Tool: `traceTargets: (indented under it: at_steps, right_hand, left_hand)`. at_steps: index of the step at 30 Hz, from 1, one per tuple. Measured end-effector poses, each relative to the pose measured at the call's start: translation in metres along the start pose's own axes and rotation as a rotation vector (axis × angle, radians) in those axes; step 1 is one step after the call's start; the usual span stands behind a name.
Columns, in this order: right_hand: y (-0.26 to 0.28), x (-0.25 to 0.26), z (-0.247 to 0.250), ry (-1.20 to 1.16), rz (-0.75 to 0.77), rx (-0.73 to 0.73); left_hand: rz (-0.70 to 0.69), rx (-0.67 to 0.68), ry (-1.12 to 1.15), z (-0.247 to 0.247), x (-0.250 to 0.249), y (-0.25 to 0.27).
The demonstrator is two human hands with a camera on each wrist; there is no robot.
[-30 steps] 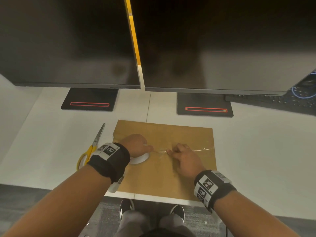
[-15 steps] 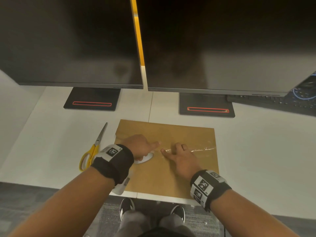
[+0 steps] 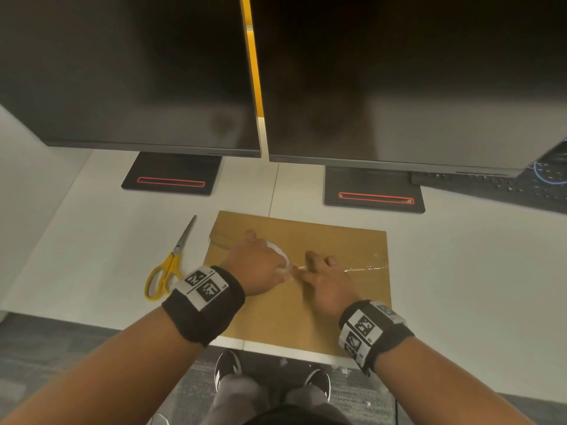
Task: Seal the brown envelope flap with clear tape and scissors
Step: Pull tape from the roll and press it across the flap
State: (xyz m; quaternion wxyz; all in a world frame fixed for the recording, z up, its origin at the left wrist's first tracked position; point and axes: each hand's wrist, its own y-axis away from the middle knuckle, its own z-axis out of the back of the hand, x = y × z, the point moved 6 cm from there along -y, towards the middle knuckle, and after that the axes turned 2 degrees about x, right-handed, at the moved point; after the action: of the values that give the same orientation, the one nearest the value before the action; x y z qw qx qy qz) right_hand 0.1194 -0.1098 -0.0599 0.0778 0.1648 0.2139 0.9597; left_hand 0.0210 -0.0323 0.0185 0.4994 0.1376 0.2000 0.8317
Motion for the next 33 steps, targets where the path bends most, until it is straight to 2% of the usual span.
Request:
traceTargets:
  at_steps: [6, 14, 21, 24, 27, 30, 31, 33]
  right_hand:
    - [-0.001, 0.000, 0.001, 0.026, 0.005, 0.037]
    - [-0.002, 0.000, -0.002, 0.041, -0.007, 0.056]
    - [0.001, -0.001, -0.007, 0.023, -0.056, 0.015]
    - [0.000, 0.000, -0.006, 0.020, -0.078, -0.018]
    - [-0.001, 0.001, -0.005, 0.024, -0.100, -0.026]
    - [-0.002, 0.003, -0.002, 0.025, -0.122, -0.049]
    - [-0.002, 0.004, -0.001, 0.023, -0.128, -0.060]
    - [-0.003, 0.005, 0.000, 0.014, -0.143, -0.083]
  left_hand:
    - [0.058, 0.060, 0.019, -0.017, 0.027, 0.000]
    - [0.033, 0.077, 0.047, -0.043, 0.043, -0.003]
    - [-0.029, -0.055, 0.118, -0.058, 0.052, -0.005]
    - [-0.039, -0.080, 0.240, -0.061, 0.061, -0.004]
    - [0.049, -0.233, 0.367, -0.055, 0.080, -0.001]
    - [0.238, -0.384, 0.358, -0.050, 0.112, 0.002]
    - [0.331, -0.378, 0.344, -0.051, 0.125, 0.003]
    - [0.503, -0.275, 0.340, -0.061, 0.147, 0.004]
